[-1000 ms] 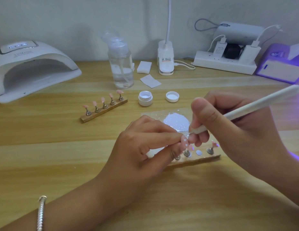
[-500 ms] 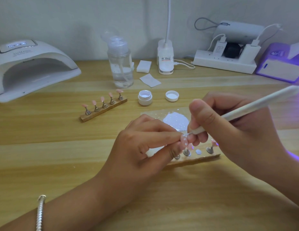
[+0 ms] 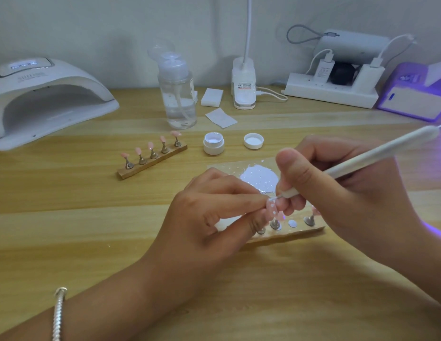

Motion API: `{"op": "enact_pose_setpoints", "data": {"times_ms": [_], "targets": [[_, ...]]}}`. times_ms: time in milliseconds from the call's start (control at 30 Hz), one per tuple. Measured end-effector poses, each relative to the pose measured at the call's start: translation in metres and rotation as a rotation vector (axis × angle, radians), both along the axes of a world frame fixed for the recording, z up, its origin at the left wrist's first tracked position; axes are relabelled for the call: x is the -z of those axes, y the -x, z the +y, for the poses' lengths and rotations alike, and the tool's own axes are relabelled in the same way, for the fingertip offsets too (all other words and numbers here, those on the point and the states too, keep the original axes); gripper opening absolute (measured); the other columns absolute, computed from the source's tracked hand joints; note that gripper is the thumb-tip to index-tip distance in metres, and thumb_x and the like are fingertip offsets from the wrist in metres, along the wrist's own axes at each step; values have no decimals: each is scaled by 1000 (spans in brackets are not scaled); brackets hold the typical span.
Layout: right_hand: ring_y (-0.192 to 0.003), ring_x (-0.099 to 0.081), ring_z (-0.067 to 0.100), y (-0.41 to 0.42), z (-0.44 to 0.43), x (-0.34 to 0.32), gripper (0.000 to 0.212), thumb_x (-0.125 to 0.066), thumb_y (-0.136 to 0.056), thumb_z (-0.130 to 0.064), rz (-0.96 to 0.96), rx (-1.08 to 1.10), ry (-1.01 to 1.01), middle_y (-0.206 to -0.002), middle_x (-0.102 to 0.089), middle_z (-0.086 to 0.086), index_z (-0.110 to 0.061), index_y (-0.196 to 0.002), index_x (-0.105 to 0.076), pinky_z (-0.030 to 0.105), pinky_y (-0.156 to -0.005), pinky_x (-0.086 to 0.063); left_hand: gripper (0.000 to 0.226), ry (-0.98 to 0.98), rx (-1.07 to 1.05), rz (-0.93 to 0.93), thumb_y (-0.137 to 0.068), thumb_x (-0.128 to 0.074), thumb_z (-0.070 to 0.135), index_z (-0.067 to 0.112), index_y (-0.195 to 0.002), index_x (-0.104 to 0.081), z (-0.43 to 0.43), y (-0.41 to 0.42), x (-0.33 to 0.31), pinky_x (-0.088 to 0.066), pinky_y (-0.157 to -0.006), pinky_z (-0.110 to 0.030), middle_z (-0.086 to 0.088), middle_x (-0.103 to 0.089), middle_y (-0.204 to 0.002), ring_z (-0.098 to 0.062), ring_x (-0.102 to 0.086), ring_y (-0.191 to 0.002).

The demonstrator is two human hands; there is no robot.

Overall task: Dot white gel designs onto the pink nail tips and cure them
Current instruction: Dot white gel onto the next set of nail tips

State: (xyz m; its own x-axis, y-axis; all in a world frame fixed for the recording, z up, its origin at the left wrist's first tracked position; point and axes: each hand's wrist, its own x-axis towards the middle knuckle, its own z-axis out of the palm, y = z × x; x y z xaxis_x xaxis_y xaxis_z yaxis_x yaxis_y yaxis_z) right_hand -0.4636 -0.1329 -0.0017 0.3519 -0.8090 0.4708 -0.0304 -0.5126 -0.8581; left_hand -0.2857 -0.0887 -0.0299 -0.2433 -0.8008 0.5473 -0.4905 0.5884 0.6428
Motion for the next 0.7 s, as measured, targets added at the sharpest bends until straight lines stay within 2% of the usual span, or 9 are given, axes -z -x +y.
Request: {"op": "enact_pose_setpoints", "data": {"times_ms": [67, 200, 333, 467, 600, 700], "targets": [[-46, -62, 13, 0, 0, -1, 34, -64, -94, -28, -12, -1, -3, -53, -63, -2, -12, -64, -62, 16, -48, -45, 10, -6, -3, -2, -92, -66, 29, 37, -90, -73, 0, 0, 0, -46, -80, -30, 17, -70, -88, -16, -61, -87], [-48, -63, 17, 2, -4, -6, 34, -59, -94, -30, -44, 25, 18, -52, -59, -5, -14, -64, -62, 27, -46, -48, 13, -10, -14, 4, -92, -63, 30, 35, -89, -75, 0, 1, 0, -45, -81, -27, 17, -71, -89, -16, -61, -88], [-46, -60, 21, 6, -12, -12, 35, -58, -95, -26, -135, 38, 32, -51, -57, -4, -18, -62, -62, 27, -49, -48, 14, -20, -35, 17, -91, -64, 29, 29, -90, -78, 0, 0, 2, -44, -82, -24, 17, -72, -90, -14, -61, -89], [-50, -61, 21, 14, -24, -15, 30, -61, -94, -31, -161, 111, 52, -54, -60, -3, -21, -65, -63, 27, -53, -48, 15, -20, -35, 30, -92, -64, 29, 29, -88, -78, 0, 0, 3, -45, -82, -24, 18, -72, -92, -14, -62, -90], [-71, -72, 12, 32, -49, -11, 25, -66, -91, -47, -24, 302, 98, -73, -74, -6, -24, -81, -71, 23, -65, -55, 18, -21, -45, 48, -93, -64, 31, 26, -85, -79, -1, -1, 5, -47, -81, -28, 20, -73, -92, -16, -63, -91], [-85, -71, 0, 52, -71, 6, 35, -54, -93, -61, 213, 434, 61, -83, -76, -13, -32, -98, -72, 14, -72, -52, 18, -10, -47, 65, -93, -64, 30, 26, -86, -79, -1, -1, 6, -48, -82, -28, 22, -73, -95, -12, -65, -93]]}}
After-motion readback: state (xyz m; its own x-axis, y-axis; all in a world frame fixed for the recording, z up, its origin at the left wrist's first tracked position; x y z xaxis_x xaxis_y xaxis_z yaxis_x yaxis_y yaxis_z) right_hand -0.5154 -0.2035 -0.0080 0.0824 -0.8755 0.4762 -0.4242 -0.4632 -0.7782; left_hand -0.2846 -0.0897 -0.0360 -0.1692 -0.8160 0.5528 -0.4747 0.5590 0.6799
